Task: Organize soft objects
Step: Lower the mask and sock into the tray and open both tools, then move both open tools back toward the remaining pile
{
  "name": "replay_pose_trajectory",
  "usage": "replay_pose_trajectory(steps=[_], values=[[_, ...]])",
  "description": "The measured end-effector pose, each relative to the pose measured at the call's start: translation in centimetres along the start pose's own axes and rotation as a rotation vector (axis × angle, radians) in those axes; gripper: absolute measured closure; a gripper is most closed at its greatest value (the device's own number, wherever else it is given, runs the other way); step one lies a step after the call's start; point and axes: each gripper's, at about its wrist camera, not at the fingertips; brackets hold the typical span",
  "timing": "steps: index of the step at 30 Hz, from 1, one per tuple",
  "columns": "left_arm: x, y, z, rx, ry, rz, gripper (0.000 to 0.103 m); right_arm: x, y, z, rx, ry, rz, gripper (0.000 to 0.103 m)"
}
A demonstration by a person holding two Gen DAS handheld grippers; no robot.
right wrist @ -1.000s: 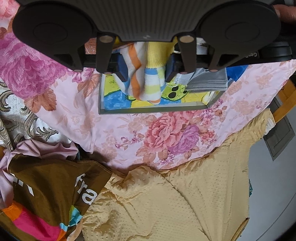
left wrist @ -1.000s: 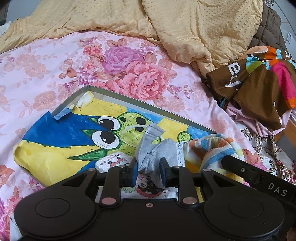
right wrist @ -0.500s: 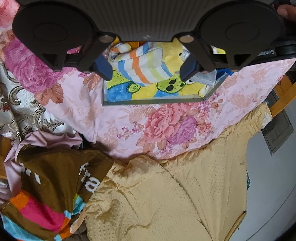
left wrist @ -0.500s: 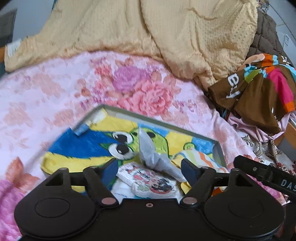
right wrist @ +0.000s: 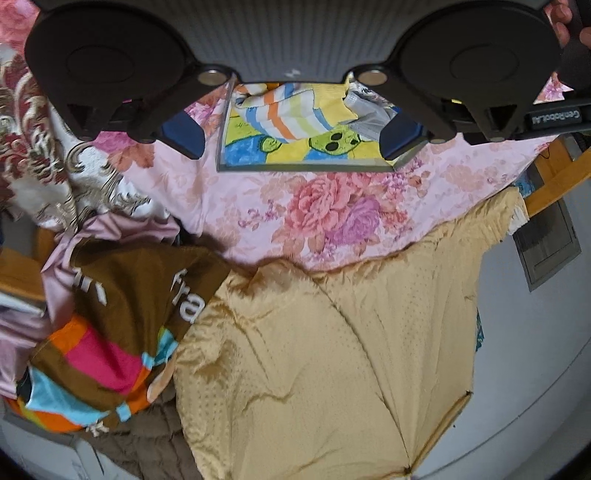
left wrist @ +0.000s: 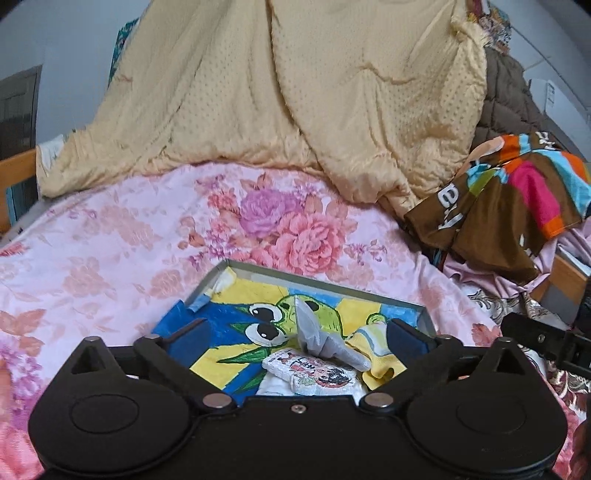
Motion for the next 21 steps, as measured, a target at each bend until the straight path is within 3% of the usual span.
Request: replay_pose_trajectory(steps=[11,21], values=[[6.4,-1.5,-0.3,-0.071,-0.021,-0.105,0.001,5.4,-1.1,1.8,0.057,-0.012,-0.056,0.0],[10.8,-4.5,0.3,-0.047,-0.046,-0.118,0.001,10.5,-3.6,3.8,0.087,-0.045,-0.062,0.0]])
Point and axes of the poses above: each gripper's, at about its wrist camera, not at the fingertips, and x roughly against the way its jaws point, z to its left, y to its top, and after that the axes turned 9 degrees about -x, right-handed
